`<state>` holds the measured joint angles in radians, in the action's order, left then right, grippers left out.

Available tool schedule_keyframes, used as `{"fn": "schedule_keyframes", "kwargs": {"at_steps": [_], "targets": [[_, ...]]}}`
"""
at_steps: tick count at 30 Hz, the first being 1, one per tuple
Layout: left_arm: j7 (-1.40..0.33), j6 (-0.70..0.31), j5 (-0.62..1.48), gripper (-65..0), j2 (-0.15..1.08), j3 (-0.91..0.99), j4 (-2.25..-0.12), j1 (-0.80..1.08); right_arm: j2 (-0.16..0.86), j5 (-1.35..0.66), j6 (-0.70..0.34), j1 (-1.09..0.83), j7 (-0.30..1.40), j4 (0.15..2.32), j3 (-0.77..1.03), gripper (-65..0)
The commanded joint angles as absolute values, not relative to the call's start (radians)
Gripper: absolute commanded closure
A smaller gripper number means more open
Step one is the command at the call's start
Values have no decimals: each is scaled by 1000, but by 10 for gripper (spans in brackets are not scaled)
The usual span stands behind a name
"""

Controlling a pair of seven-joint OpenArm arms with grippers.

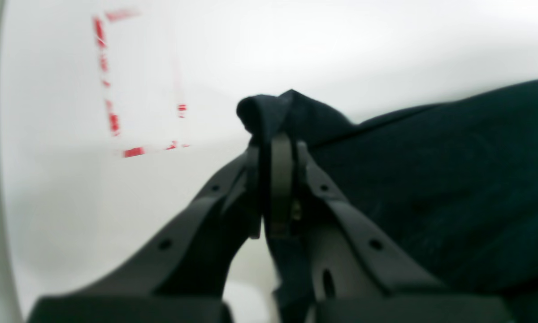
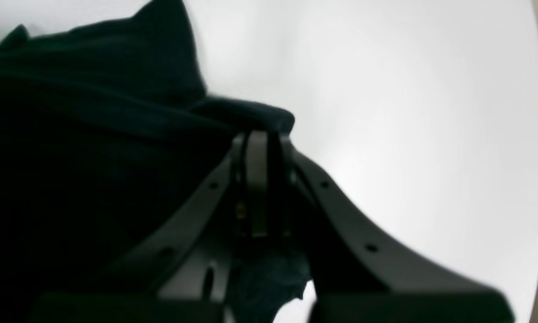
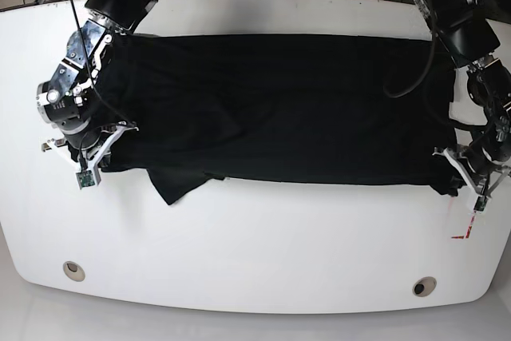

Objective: Fold the T-shirt properly
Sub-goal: 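Lift the hem with both grippers and fold it over toward the collar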

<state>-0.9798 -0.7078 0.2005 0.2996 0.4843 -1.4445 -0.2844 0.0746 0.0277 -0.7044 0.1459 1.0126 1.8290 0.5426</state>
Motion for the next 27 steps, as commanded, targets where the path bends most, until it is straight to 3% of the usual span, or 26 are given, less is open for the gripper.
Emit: {"fn": "schedule_keyframes", "kwargs": {"at_steps": [1, 8, 27], "targets": [[-989, -698, 186, -4, 321, 501, -1504, -278, 76, 28, -698, 133, 1007, 1916, 533, 0], [-1021, -698, 186, -7, 321, 521, -1609, -203, 45, 28, -698, 22, 1026, 2025, 530, 0], [-1020, -698, 185, -10, 321, 515, -1716, 45, 35, 30, -698, -173, 1026, 2026, 532, 0]]}}
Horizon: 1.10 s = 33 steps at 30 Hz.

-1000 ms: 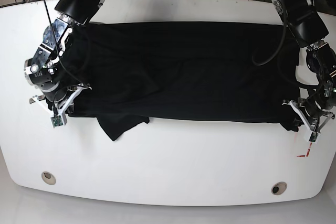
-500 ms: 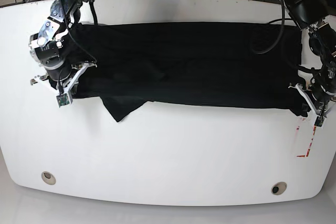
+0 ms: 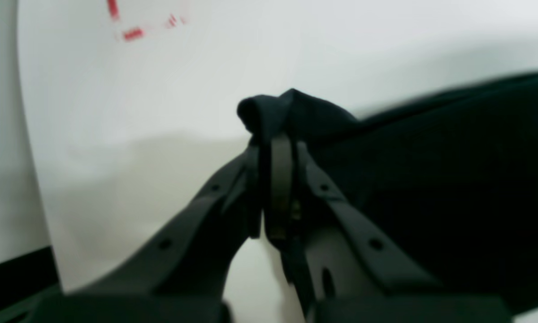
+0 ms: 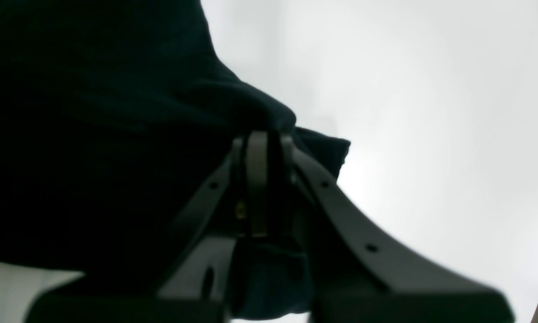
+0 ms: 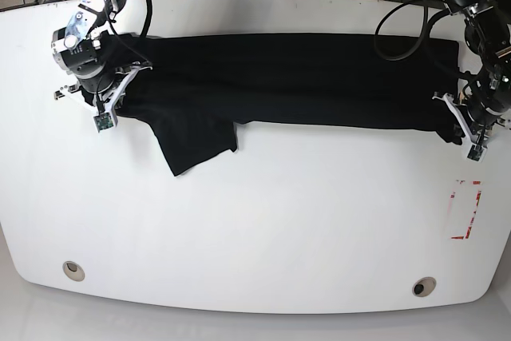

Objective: Fold the T-shirt properly
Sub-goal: 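Lift the hem with both grippers and fold it over toward the collar, then release the right gripper and move it onto the hanging sleeve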

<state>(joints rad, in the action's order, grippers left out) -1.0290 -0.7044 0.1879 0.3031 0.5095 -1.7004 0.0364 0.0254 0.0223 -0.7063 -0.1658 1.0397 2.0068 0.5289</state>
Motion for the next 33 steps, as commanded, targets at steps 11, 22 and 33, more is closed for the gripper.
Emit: {"fn": "schedule_keyframes", "kwargs": {"at_steps": [11, 22, 33], "targets": [[-1017, -698, 182, -57, 326, 507, -1712, 142, 35, 30, -698, -236, 1026, 2026, 532, -38], [-1021, -698, 182, -436, 326, 476, -1719, 157, 33, 28, -698, -232, 1024, 2025, 533, -512], [-1021, -698, 186, -399, 329, 481, -1808, 125, -8, 28, -698, -39, 1023, 1983, 533, -583]]}}
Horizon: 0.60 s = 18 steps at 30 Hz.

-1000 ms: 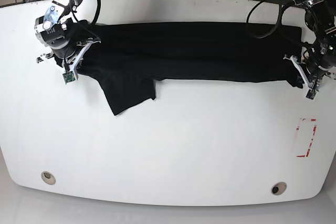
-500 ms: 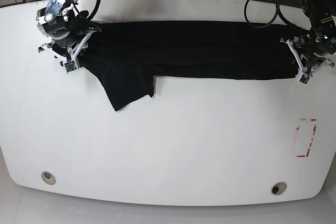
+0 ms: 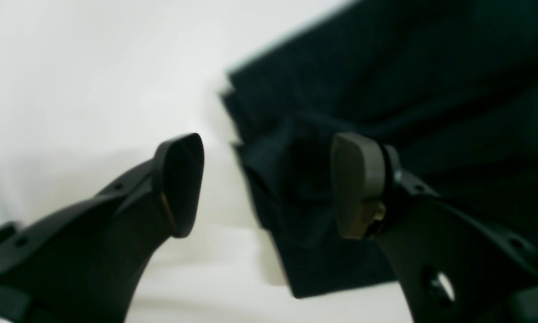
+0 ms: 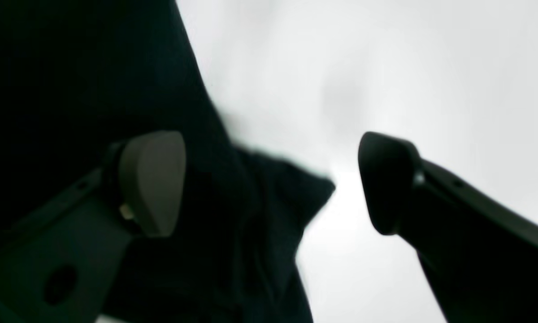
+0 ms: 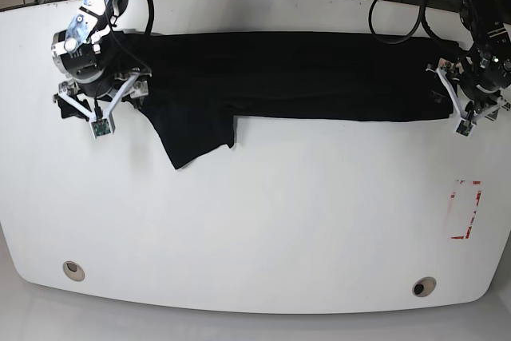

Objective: Fold the T-shirt properly
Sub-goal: 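Release the right gripper and move it onto the hanging sleeve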

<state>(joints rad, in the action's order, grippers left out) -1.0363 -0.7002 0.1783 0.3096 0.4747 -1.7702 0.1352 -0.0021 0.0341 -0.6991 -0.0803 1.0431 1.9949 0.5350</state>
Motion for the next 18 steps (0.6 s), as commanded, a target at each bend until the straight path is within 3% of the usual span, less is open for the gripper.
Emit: {"fn": "schedule_keyframes", "kwargs": {"at_steps": [1, 18], "targets": [[-1021, -698, 186, -399, 329, 481, -1822, 125, -19, 28, -698, -10, 1023, 1957, 532, -583], [-1020, -698, 186, -399, 321, 529, -1840, 102, -68, 28, -698, 242, 914, 1488, 532, -583]]}}
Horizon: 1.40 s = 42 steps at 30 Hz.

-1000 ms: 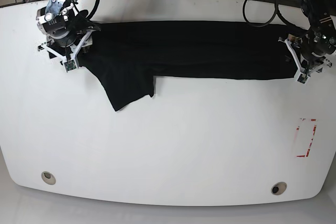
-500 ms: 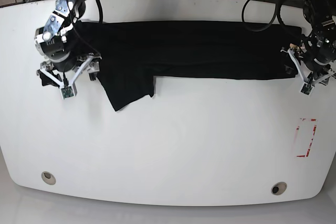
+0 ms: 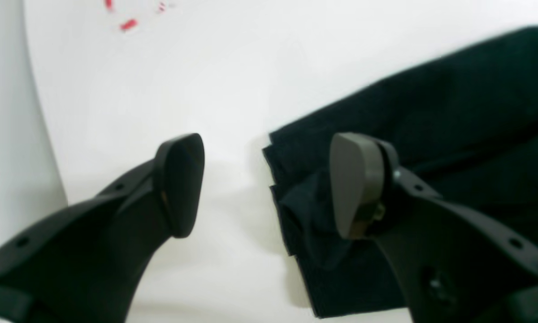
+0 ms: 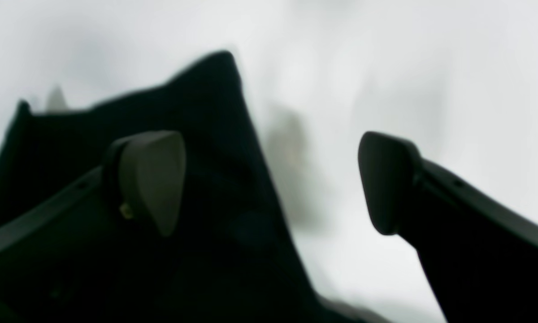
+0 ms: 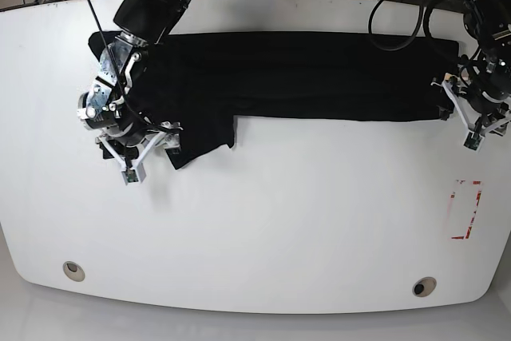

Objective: Fold the T-shirt properly
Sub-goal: 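Release the right gripper and move it onto the hanging sleeve, then tuck the sleeve onto the folded shirt with the right gripper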

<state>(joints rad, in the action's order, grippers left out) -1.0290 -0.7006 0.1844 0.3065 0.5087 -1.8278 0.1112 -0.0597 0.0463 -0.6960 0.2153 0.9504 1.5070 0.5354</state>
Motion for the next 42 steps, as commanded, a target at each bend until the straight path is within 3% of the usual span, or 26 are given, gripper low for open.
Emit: {"fn": "schedule_keyframes", "kwargs": {"at_steps": [1, 11, 14, 16, 20, 22, 25, 30, 42], "targets": [[-1020, -698, 186, -399, 321, 535, -1840, 102, -70, 28, -698, 243, 900, 1465, 532, -583], [-1020, -698, 186, -399, 326, 544, -1840, 101, -71, 28, -698, 252, 819, 1345, 532, -580], [-1020, -698, 186, -399, 326, 544, -1840, 101, -79, 28, -698, 249, 819, 1343, 532, -531], [-1020, -698, 186, -399, 326, 544, -1840, 101, -96, 28, -698, 248, 819, 1343, 532, -433], [-1018, -698, 186, -399, 326, 541, -1839, 99, -107, 28, -698, 248, 820, 1343, 532, -119], [-1018, -698, 186, -399, 325, 536, -1839, 97, -108, 28, -698, 248, 820, 1343, 532, 0], [-1018, -698, 186, -399, 323, 535, -1839, 97, -114, 28, -698, 248, 822, 1363, 532, -24], [-1018, -698, 185, -399, 323, 535, -1837, 97, -137, -24, -698, 222, 837, 1489, 533, 0], [-1017, -698, 185, -399, 323, 533, -1797, 97, -91, -464, -698, 148, 1300, 1821, 532, 0]]}}
